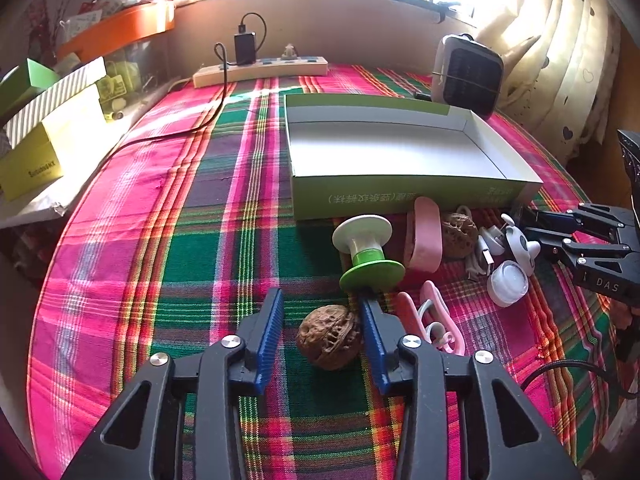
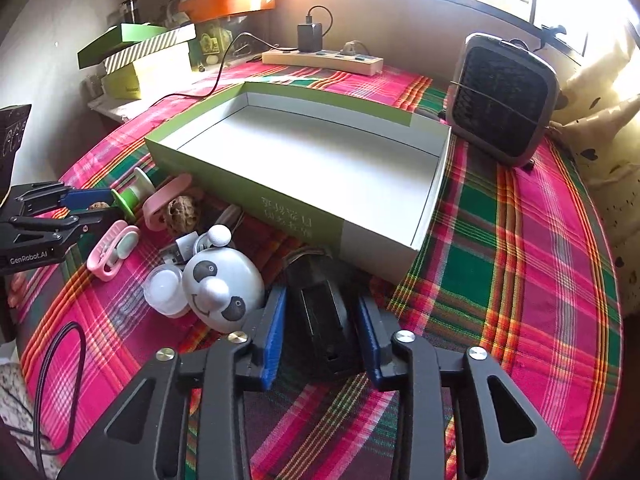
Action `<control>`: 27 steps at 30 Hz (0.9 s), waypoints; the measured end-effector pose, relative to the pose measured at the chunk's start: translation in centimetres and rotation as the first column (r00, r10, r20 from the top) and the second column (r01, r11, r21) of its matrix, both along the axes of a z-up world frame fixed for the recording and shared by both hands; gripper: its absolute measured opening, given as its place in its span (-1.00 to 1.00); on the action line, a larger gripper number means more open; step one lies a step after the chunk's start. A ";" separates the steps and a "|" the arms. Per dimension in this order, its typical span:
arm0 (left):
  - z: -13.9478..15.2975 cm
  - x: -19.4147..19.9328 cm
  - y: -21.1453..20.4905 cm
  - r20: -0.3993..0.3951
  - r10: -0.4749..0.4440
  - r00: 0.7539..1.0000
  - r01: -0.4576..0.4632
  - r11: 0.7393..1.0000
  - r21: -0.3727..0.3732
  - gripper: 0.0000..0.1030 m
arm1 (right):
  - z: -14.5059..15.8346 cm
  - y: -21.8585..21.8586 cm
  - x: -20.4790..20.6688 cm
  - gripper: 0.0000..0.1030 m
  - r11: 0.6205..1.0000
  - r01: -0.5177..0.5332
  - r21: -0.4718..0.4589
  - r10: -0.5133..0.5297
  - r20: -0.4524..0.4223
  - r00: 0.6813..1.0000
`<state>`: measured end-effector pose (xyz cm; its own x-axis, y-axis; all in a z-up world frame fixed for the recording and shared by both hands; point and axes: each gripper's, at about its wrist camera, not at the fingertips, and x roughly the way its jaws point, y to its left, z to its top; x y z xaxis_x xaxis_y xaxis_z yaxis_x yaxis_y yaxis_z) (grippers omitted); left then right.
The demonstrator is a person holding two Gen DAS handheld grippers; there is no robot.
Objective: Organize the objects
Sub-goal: 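Grasp the walnut with the left tool while the right tool grasps the black charger, then carry the walnut with the left tool while the right tool carries the charger over the box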
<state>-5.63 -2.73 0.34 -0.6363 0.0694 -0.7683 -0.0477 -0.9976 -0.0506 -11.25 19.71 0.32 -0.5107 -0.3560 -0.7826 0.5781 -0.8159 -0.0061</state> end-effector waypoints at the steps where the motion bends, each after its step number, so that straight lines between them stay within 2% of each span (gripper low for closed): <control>1: 0.0 0.0 -0.1 0.000 0.000 1.000 0.000 1.000 0.001 -0.38 | 0.0 0.0 0.0 -0.39 1.000 0.002 -0.001 -0.002 0.000 1.000; 4: 0.0 0.0 -0.2 0.001 0.002 1.000 -0.002 1.000 0.005 -0.47 | 0.0 0.0 0.1 -0.40 1.000 0.010 -0.003 -0.010 0.001 1.000; 19: 0.0 0.1 -0.3 0.015 -0.002 1.000 0.001 1.000 0.025 -0.48 | 0.1 0.1 0.4 -0.45 0.998 0.065 -0.016 -0.065 0.007 0.998; 27: 1.6 -0.1 -0.1 -0.010 -0.020 1.000 0.020 0.999 0.033 -0.48 | 0.8 0.3 0.9 -0.45 0.995 0.086 -0.048 -0.085 0.021 0.996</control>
